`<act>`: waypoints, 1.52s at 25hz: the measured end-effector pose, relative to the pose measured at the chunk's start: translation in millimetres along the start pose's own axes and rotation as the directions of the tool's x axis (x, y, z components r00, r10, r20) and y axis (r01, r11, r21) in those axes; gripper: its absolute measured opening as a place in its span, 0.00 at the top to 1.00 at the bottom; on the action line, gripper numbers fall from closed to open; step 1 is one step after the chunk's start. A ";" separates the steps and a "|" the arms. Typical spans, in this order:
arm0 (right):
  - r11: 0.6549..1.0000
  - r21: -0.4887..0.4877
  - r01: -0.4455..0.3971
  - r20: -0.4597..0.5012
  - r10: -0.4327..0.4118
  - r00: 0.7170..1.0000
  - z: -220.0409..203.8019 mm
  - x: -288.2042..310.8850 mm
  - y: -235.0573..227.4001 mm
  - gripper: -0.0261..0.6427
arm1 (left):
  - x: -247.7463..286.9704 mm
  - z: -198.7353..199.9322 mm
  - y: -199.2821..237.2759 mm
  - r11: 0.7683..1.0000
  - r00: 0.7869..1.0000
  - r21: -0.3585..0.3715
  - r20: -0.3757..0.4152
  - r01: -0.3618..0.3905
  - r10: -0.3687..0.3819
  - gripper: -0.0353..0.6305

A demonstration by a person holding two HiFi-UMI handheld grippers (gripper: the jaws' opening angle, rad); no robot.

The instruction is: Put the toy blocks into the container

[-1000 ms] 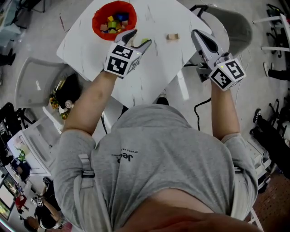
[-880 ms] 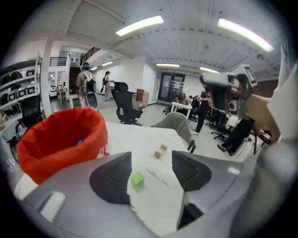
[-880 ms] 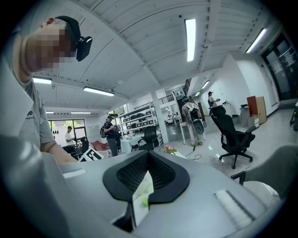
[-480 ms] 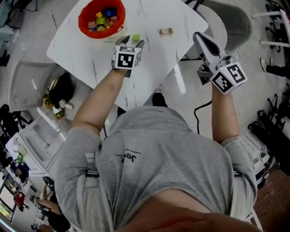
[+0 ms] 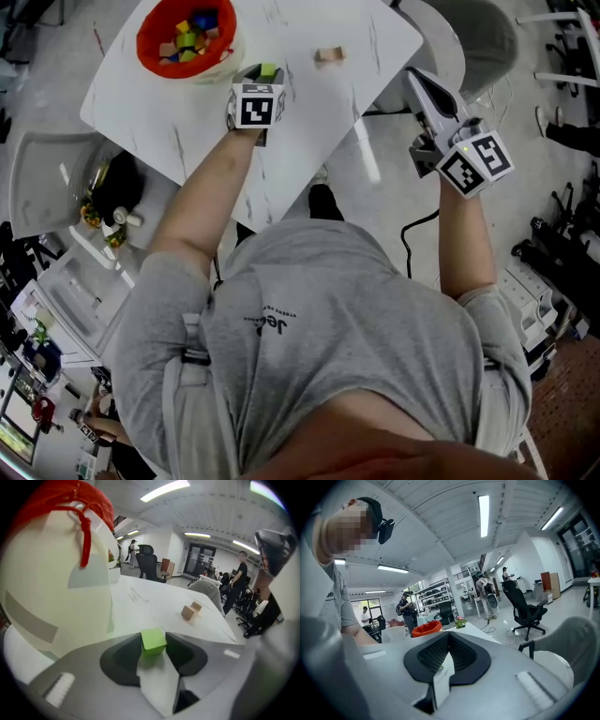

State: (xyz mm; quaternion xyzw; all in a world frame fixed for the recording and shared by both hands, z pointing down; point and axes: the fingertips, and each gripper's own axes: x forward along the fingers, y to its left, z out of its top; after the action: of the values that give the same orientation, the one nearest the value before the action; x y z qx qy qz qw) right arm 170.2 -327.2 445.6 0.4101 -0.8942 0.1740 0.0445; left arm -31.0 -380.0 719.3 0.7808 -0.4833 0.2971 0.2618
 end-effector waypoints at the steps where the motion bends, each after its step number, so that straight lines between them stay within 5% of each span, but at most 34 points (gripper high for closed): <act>1: 1.000 -0.001 0.001 0.000 -0.001 1.000 0.1 -2.2 -0.2 0.96 | 0.2 -0.7 -1.8 1.000 1.000 -0.002 -0.005 0.012 -0.012 0.63; 17: 0.999 -0.033 -0.029 0.067 0.031 0.997 34.4 4.8 33.7 0.96 | -104.7 87.5 -17.2 0.990 0.979 0.033 0.147 0.137 -0.140 0.63; 27: 0.995 -0.051 -0.088 0.113 0.094 0.989 54.3 37.5 61.7 0.96 | -173.8 140.6 33.5 0.994 0.967 0.069 0.236 0.087 -0.101 0.63; 38: 0.990 -0.062 -0.125 0.115 0.132 0.985 70.2 72.5 86.7 0.96 | -179.7 162.6 111.0 0.997 0.979 0.080 0.203 -0.003 -0.014 0.63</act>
State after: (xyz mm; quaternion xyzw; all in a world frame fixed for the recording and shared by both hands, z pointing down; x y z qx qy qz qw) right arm 61.8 -351.4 372.2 0.3598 -0.9243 0.1272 -0.0086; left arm -161.8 -429.5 492.4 0.8182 -0.4931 0.2342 0.1804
